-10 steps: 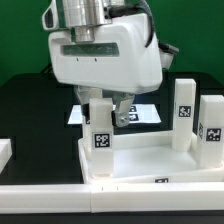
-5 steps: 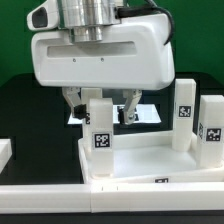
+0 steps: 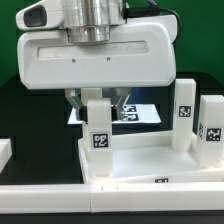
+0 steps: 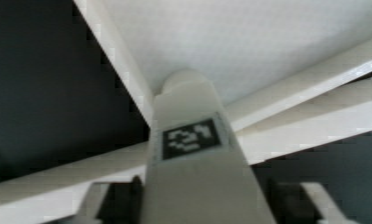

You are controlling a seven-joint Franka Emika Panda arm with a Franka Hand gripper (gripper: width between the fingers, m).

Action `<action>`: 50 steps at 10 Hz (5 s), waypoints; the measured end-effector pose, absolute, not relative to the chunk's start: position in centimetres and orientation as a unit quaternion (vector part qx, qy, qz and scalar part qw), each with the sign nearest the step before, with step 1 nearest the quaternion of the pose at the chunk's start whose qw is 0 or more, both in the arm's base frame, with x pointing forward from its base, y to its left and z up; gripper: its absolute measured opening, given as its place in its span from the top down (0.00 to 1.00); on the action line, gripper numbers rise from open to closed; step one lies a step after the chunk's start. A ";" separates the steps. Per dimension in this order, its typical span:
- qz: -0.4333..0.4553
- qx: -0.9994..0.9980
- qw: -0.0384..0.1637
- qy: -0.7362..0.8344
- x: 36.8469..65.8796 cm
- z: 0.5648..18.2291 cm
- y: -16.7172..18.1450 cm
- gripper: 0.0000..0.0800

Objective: Assemble desk

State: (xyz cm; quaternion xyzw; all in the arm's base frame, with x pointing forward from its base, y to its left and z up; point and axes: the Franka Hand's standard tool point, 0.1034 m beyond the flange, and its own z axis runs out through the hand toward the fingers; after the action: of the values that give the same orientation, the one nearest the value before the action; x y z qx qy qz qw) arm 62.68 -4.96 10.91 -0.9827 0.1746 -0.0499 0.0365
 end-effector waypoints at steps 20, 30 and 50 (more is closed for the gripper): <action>-0.052 -0.923 0.067 0.375 62.3 10.6 -4.8 0.19; -0.047 -0.907 0.045 0.415 62.7 10.8 -4.4 0.63; -0.067 -0.969 0.040 0.236 63.4 11.2 -5.3 0.32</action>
Offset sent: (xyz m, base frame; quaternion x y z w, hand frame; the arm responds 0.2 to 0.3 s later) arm 0.0049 -0.0146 0.0083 -0.0918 0.0656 0.3230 0.9396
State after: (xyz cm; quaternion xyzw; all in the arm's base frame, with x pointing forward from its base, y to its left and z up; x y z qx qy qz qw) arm 63.37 -5.26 11.19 -0.9685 0.2362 -0.0674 0.0399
